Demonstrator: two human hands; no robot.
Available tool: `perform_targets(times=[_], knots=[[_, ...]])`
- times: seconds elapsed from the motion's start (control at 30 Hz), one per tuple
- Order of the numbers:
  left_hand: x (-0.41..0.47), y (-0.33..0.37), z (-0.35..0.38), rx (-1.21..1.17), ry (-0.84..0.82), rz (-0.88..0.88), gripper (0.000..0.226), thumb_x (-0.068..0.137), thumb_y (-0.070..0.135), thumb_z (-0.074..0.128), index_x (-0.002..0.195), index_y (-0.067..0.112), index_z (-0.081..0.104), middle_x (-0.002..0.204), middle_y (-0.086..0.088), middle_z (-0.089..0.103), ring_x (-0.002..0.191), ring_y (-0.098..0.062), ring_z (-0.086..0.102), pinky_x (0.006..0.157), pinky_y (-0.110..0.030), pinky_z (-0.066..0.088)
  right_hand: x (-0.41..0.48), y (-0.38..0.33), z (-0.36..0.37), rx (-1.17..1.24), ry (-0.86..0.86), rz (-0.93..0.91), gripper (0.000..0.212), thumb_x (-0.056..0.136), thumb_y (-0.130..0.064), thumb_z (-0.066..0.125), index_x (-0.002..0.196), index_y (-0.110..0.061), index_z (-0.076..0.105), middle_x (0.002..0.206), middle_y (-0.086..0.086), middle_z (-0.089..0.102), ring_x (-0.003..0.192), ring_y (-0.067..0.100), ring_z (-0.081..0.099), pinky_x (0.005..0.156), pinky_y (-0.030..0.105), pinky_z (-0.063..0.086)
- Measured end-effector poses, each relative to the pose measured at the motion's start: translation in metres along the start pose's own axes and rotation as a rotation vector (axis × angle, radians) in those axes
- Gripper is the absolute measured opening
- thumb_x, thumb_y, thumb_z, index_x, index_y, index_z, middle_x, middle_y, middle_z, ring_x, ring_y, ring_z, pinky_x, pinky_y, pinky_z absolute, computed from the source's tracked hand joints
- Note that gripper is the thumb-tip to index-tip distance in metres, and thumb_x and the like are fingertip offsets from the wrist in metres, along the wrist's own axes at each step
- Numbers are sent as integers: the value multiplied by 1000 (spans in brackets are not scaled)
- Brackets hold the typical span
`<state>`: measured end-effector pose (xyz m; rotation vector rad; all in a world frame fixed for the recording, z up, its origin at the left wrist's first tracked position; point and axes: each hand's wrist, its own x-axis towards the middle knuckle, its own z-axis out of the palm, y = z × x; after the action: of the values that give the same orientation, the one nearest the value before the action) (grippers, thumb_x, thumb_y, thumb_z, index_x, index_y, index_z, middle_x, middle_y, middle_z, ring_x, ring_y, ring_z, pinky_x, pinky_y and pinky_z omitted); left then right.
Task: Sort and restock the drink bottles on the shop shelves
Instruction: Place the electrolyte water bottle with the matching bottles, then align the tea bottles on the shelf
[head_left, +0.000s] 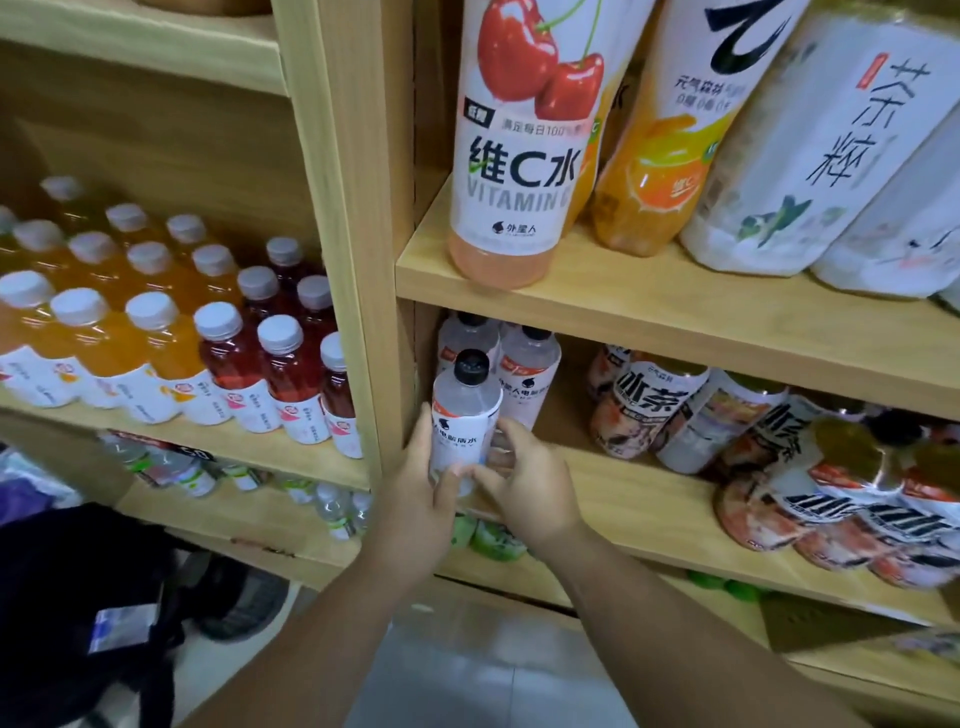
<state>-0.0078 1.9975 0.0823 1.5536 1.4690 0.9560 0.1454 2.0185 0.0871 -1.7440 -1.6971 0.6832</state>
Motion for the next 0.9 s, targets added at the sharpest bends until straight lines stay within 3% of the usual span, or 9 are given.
perform_targets(times=[0.1,0.2,0.3,0.43,0.53,0.67,0.8,0.9], knots=[[-12,-2,-1,19,-18,-19,70,105,22,48,160,46,14,155,16,45,134,0,49,110,-32,44,0,0,7,2,1,-13,41,88,-30,76,126,-25,62,118,-7,75,103,10,72,86,37,57],[-18,2,-4,21,-25,-40,71,105,20,48,160,46,11,155,16,43,136,0,47,110,-26,40,4,-5,14,12,-7,-42,41,91,-26,68,131,-27,59,113,-6,76,102,16,72,84,41,57],[-18,3,-5,16,-49,-43,77,105,19,48,161,45,3,165,14,29,148,-6,35,120,-39,36,8,-7,20,33,-35,-41,42,91,-30,63,132,-27,57,113,-2,76,104,19,72,87,45,58],[-16,0,-5,-4,-84,-59,80,104,20,50,158,51,-1,167,15,24,151,-7,30,120,-43,35,10,-5,22,67,-77,-28,42,89,-37,56,129,-27,56,113,0,75,106,20,71,90,48,57],[-20,1,-6,-51,-89,-77,78,103,22,53,158,52,6,158,23,30,146,-4,37,118,-41,38,9,-8,15,70,-110,-25,42,91,-38,57,131,-23,58,117,2,74,110,23,68,93,48,56],[-27,10,-9,-78,31,-60,65,91,40,58,153,40,36,143,24,45,130,-1,51,109,-45,47,-2,-12,-12,114,-70,-34,45,97,-31,67,140,-19,59,128,1,69,120,15,63,101,37,52],[-33,44,-9,-56,119,54,45,92,37,68,134,38,55,124,21,56,113,-2,60,96,-42,54,-27,-19,-60,157,59,-68,37,93,-30,73,129,-19,68,121,-5,69,101,0,66,86,22,56],[-35,82,-9,-27,118,220,33,92,36,70,122,42,59,111,26,55,102,-3,62,84,-38,57,-48,-31,-110,136,193,-115,24,92,-26,75,114,-19,74,100,-13,73,90,-1,67,73,11,51]])
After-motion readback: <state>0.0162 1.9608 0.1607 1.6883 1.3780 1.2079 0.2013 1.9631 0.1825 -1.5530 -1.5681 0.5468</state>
